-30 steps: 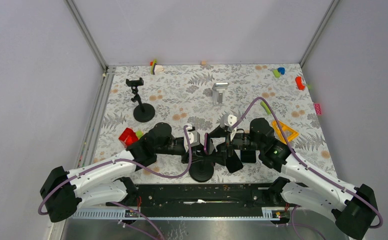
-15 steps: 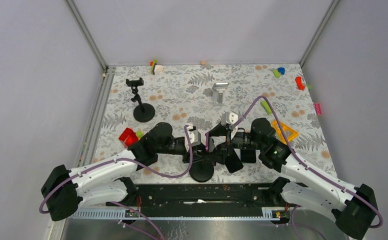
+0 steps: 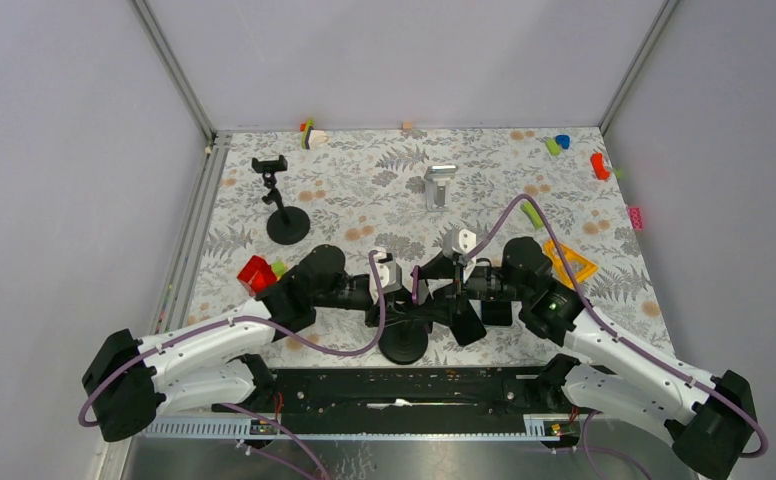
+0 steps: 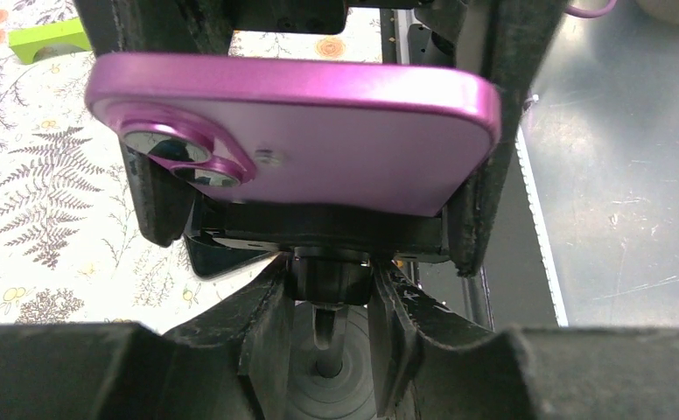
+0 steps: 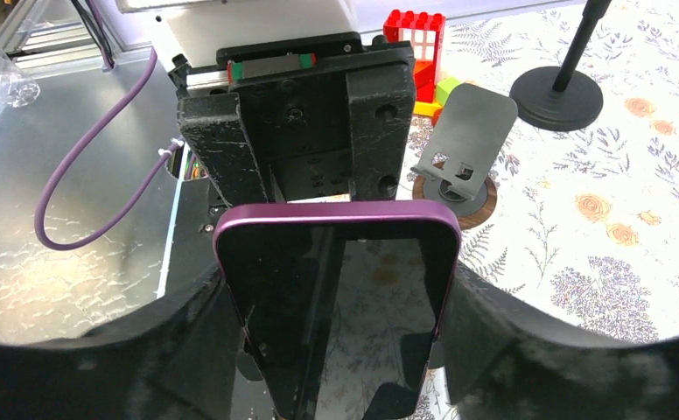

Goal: Remove the phone from the phone stand

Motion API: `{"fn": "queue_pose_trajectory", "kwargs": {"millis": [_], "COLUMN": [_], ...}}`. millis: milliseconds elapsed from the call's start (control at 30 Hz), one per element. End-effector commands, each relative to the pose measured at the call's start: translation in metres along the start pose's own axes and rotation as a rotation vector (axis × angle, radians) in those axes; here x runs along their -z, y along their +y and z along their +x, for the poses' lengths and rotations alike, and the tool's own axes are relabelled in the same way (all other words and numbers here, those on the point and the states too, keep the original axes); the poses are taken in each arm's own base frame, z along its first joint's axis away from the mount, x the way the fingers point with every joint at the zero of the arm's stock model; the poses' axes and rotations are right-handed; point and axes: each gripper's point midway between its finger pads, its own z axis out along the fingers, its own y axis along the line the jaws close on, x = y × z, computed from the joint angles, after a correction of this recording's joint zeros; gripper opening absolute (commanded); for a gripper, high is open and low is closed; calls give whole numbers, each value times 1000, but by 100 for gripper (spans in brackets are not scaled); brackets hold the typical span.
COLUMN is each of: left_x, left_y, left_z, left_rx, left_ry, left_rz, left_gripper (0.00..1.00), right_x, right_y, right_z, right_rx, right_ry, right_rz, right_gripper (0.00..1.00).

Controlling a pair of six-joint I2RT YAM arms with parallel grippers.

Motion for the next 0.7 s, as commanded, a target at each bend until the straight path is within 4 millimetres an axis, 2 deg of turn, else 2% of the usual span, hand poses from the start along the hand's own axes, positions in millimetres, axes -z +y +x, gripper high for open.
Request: {"fn": "queue_pose_trajectory", "kwargs": {"millis": [0, 33, 67, 233, 367, 567, 667], "left_x": [-3, -3, -4, -6, -8, -15, -17], "left_y": [-5, -7, -8, -27, -41, -66, -74], "left_z": [-18, -18, -18, -19, -17, -6, -5], "left_rx": [-50, -48, -45, -59, -52, -66, -68], "left_ry": [-49, -50, -48, -48, -40, -20, -19], "left_rz": [43, 53, 65, 176, 254, 347, 373], "left_gripper": [0, 0, 0, 0, 0, 0, 0], "right_x": [4, 4, 5, 1, -3, -5, -8], "right_y": [2, 0, -3, -16, -37, -67, -75], "right_z": [0, 0, 0, 2, 6, -6, -9], "right_rx": [64, 75, 86, 157, 174, 180, 185], "right_ry": [12, 14, 11, 32, 59, 33, 35], "right_rz": [-3, 5, 20, 51, 78, 114, 115], "right_gripper": [18, 2, 0, 0, 0, 0, 0]}}
